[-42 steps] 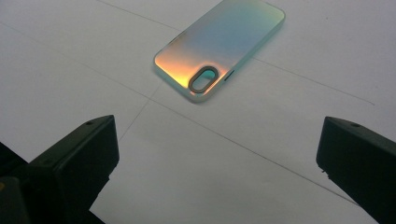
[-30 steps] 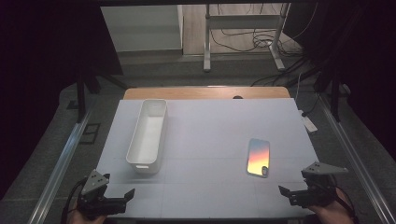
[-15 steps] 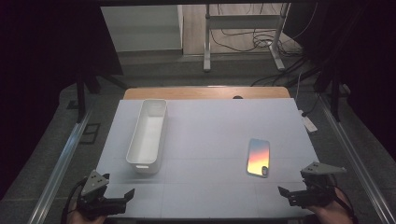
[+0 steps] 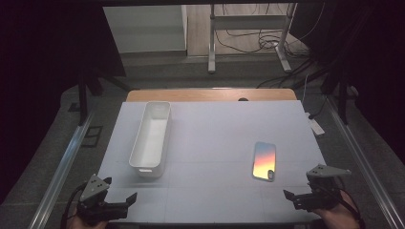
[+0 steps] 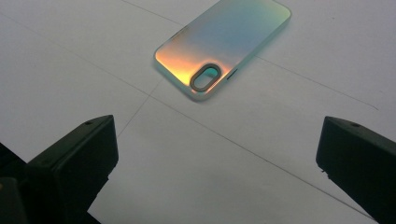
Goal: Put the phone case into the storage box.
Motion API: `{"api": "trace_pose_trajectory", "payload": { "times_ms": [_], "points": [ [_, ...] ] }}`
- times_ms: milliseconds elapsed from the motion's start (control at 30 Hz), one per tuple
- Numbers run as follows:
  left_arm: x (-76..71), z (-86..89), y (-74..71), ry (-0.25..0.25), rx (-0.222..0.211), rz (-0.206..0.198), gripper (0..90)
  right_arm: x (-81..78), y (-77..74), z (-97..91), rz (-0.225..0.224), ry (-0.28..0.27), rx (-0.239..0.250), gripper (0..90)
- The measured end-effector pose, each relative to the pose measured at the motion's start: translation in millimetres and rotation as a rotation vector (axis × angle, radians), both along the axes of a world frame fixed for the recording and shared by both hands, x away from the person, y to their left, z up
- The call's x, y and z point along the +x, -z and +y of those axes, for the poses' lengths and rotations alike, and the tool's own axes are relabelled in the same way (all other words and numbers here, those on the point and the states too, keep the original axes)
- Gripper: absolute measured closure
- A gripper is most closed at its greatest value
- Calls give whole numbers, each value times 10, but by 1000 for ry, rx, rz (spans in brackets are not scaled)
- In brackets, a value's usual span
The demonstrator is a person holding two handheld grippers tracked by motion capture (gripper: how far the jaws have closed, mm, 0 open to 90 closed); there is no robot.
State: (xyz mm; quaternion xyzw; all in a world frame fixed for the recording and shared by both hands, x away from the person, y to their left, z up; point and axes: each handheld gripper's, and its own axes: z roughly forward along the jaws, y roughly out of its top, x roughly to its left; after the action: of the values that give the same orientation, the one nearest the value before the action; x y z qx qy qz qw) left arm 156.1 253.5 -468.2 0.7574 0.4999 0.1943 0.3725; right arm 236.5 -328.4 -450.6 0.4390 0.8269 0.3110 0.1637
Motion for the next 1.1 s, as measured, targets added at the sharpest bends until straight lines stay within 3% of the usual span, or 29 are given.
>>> {"api": "trace_pose_trajectory", "payload": {
  "times_ms": [400, 1100],
  "points": [
    [0, -6, 1, 3, 4, 0, 2, 37, 0, 33, -1, -13, 24, 0],
    [13, -12, 5, 9, 7, 9, 2, 223, -31, 114, -3, -18, 6, 0]
  ]
}}
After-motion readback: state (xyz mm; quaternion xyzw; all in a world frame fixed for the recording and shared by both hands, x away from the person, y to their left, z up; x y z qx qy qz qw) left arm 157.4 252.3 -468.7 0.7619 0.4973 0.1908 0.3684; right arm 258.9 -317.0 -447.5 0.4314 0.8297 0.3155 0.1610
